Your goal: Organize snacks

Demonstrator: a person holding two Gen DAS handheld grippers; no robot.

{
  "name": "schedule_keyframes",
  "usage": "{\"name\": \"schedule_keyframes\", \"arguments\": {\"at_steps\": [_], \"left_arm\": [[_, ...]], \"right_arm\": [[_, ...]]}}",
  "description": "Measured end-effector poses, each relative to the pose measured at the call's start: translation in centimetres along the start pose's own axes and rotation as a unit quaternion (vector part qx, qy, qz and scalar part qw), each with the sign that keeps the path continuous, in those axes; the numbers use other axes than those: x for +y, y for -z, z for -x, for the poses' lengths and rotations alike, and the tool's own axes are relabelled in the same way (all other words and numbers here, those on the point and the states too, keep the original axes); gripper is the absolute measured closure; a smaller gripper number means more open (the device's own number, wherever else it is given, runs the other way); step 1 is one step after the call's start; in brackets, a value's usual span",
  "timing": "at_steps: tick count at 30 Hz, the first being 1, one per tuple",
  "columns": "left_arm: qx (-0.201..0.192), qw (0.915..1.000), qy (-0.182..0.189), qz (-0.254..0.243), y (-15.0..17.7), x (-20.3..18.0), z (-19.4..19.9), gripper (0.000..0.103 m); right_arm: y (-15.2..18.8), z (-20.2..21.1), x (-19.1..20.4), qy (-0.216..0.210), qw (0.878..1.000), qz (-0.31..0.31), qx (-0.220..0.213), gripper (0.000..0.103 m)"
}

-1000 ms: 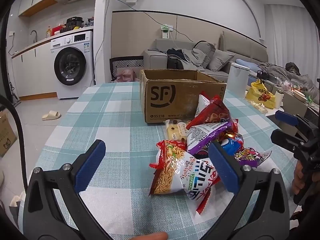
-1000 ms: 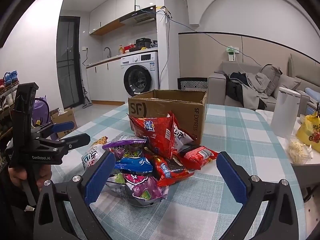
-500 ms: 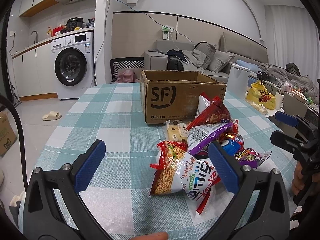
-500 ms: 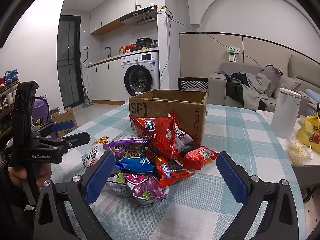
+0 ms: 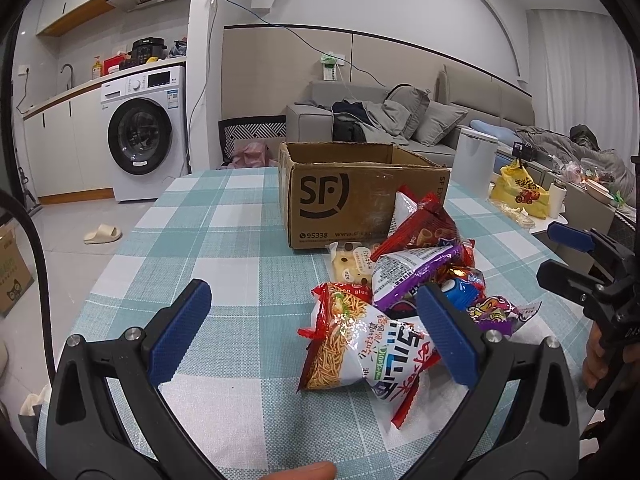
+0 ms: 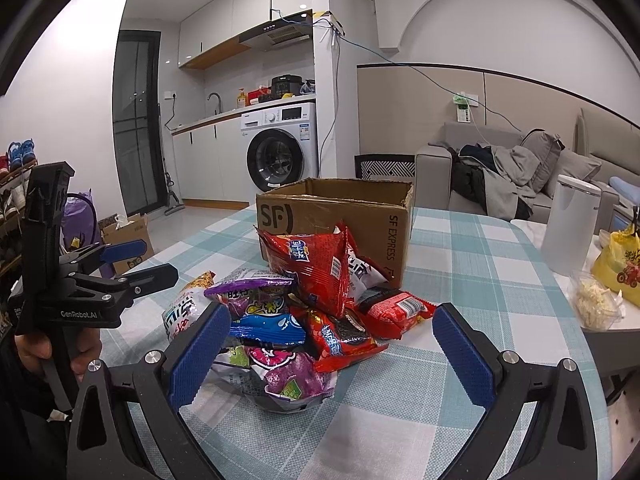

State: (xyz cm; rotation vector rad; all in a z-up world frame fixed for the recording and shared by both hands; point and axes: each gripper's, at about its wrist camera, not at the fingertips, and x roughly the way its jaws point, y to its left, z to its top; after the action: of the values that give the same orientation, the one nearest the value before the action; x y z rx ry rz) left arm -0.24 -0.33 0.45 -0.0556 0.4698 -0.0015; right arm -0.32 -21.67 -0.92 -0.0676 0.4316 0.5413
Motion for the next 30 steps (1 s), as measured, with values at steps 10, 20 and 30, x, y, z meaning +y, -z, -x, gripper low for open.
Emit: {"name": "schedule_keyframes", "arguments": {"at_steps": [10,20,30], "left_arm": [[0.000,1.0000,0.000,0.000,0.02,-0.10,0.03,0.001],[0.000,1.0000,-0.001,-0.001,-0.02,-0.13,0.03,0.001],[0.005,1.0000,0.007,0.005,0.16,0.19,-0.34,0.001]], "right_arm": [[0.03,0.02,0.03,0.001,1.000,0.001,0.000,0.000],[-0.07,0.07,-0.15,0.003,1.000,0.001,0.000,0.000],[-0.17,0.30,-0.30,0.015,1.000,0.000,0.002,0.000]]}}
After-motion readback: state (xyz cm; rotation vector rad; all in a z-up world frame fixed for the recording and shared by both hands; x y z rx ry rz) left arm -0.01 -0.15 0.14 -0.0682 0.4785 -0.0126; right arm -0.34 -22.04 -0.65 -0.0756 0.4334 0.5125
